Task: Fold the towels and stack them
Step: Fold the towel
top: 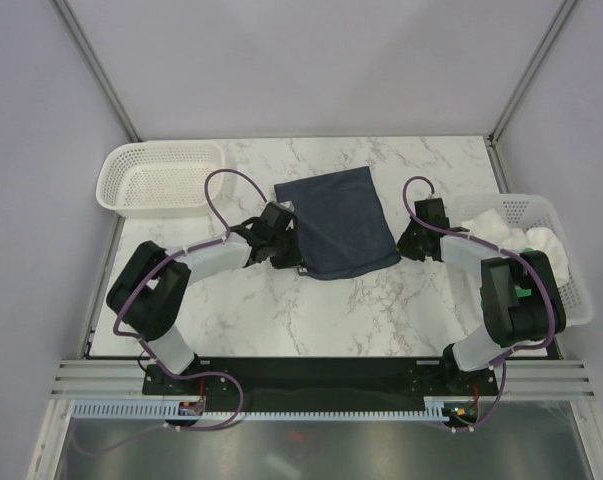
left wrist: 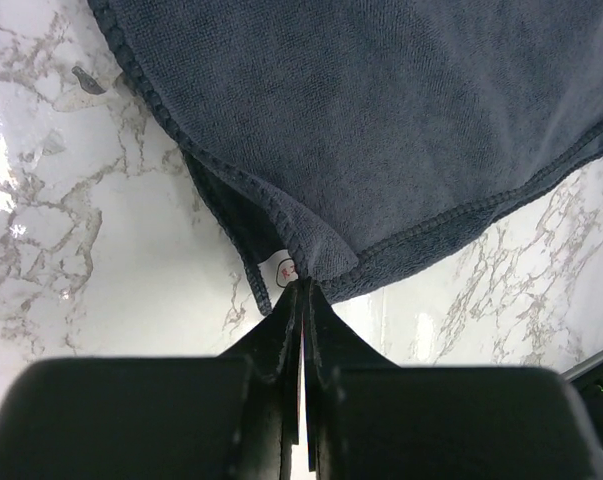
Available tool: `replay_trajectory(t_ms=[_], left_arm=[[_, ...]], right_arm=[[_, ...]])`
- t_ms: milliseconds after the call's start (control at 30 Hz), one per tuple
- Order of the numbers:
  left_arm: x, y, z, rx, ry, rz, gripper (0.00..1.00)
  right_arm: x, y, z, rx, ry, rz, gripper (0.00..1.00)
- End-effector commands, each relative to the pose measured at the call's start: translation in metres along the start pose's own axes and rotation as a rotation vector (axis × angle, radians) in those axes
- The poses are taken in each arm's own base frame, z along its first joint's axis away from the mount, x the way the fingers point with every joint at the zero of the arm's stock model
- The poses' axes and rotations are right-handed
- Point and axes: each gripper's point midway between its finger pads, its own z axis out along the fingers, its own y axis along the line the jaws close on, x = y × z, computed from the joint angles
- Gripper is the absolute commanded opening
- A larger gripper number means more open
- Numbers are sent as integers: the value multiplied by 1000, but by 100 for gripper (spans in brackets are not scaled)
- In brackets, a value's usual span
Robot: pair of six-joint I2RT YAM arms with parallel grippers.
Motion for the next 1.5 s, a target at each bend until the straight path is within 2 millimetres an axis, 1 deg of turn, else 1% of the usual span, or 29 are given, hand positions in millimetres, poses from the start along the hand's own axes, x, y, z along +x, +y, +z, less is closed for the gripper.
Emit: replay_trajectory(t_ms=[0, 33, 167, 333, 467, 533, 567, 633, 700, 767, 833, 867, 1033, 1067, 1200, 1267, 1367, 1467], left_arm=[[-14, -8, -5, -5, -36, 18, 2], [-14, -8, -5, -5, -38, 21, 2], [-20, -14, -12, 4, -50, 25, 2], [-24, -18, -22, 7, -60, 24, 2], [-27, -18, -28, -1, -68, 24, 2], [-27, -18, -29, -4, -67, 27, 2], [-26, -18, -29, -3, -64, 28, 2], [-24, -18, -28, -3, -52, 28, 2], [-22, -18, -28, 0, -43, 29, 2], [-21, -17, -28, -2, -43, 27, 2], [-20, -17, -27, -2, -39, 29, 2], [-21, -18, -28, 2, -41, 28, 2], [-24, -21, -29, 10, -45, 28, 2], [-24, -22, -29, 11, -46, 28, 2], [-33, -30, -35, 31, -70, 31, 2], [-36, -33, -36, 37, -77, 32, 2], [-37, -34, -36, 39, -79, 32, 2], [-36, -33, -36, 38, -78, 32, 2]], right_arm=[[-28, 20, -10, -56, -87, -19, 0], [-26, 25, -12, -78, -74, -20, 0], [-33, 31, -20, -96, -89, -31, 0], [-42, 34, -29, -94, -114, -47, 0], [-43, 33, -31, -84, -114, -56, 0], [-43, 26, -29, -47, -115, -53, 0], [-39, 23, -26, -36, -99, -56, 0], [-35, 21, -24, -23, -80, -51, 9], [-31, 19, -23, -21, -66, -51, 13], [-31, 19, -23, -25, -67, -55, 11], [-32, 21, -23, -35, -68, -61, 2], [-33, 23, -23, -41, -71, -63, 0], [-39, 27, -25, -52, -88, -67, 0], [-38, 32, -27, -77, -79, -67, 0], [-45, 37, -34, -85, -94, -75, 0], [-43, 35, -32, -74, -85, -75, 4], [-40, 33, -29, -69, -68, -74, 4], [-37, 32, -28, -66, -59, -75, 10]])
